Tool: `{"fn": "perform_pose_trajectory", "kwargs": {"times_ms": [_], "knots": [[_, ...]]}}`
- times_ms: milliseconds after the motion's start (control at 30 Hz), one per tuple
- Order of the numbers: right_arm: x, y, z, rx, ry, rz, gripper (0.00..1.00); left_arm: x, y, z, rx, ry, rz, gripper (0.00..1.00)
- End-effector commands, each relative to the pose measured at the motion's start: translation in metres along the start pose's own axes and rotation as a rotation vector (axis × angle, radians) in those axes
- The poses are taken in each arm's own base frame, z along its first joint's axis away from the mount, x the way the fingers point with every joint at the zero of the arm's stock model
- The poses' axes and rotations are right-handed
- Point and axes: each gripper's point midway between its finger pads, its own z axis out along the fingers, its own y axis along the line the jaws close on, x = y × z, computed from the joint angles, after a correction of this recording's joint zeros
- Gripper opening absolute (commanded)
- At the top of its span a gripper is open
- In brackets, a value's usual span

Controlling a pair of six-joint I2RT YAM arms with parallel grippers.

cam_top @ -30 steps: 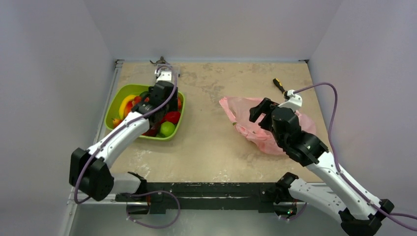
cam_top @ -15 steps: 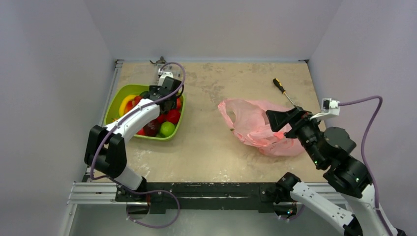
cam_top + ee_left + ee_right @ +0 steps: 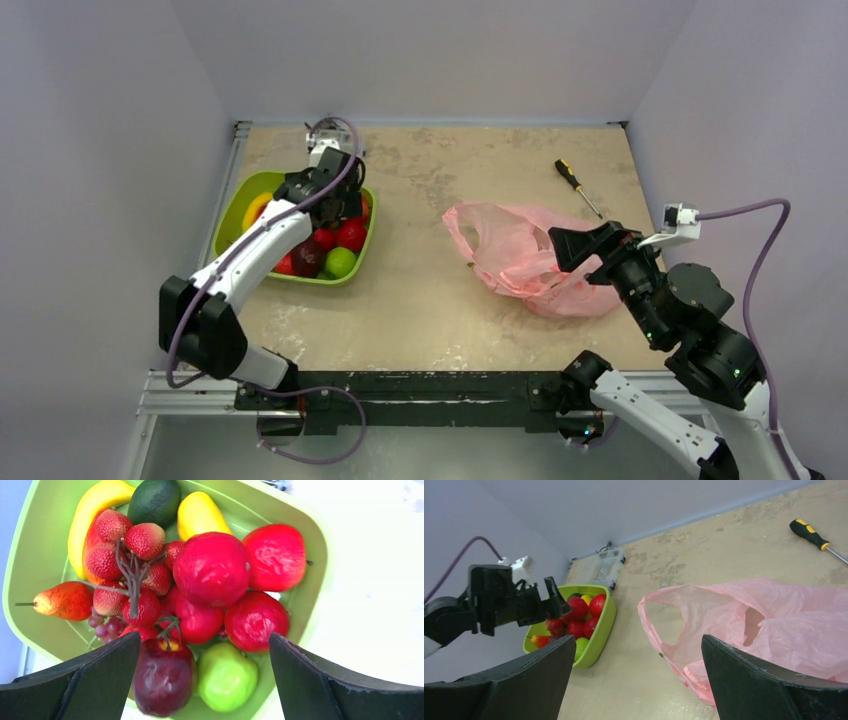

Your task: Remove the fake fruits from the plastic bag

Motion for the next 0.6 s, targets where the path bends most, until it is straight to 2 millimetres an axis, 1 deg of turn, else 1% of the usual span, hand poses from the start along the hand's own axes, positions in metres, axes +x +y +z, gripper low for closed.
{"fn": "perform_pose_trajectory", "kwargs": {"times_ms": [0,100,200,267,300,367,433,467,567], "knots": [[-0.019,0.000,-0.007,0.011,-0.046,-0.028,0.99,-0.030,0.001,-0.063,0.207,-0.067,-0.141,1.00],[-0.026,-0.008,-0.011,0.051,-0.067,-0.036,0.99,-0.037,0.001,-0.107,0.367,-0.106,-0.191,1.00],[-0.033,-0.016,-0.017,0.081,-0.097,-0.038,0.99,-0.044,0.004,-0.159,0.551,-0.180,-0.234,1.00],[-0.038,-0.020,-0.021,0.096,-0.120,-0.039,0.99,-0.047,0.011,-0.192,0.663,-0.250,-0.254,1.00],[-0.041,-0.023,-0.023,0.108,-0.130,-0.038,0.99,-0.048,0.016,-0.207,0.705,-0.290,-0.265,1.00],[-0.047,-0.027,-0.028,0.127,-0.153,-0.030,0.99,-0.046,0.031,-0.231,0.750,-0.359,-0.288,1.00],[-0.052,-0.028,-0.033,0.122,-0.174,-0.031,0.99,-0.043,0.049,-0.249,0.761,-0.422,-0.313,1.00],[-0.056,-0.029,-0.036,0.123,-0.187,-0.025,0.99,-0.040,0.062,-0.260,0.763,-0.460,-0.330,1.00],[-0.065,-0.031,-0.045,0.125,-0.217,-0.010,0.99,-0.034,0.087,-0.280,0.760,-0.530,-0.379,1.00]]}}
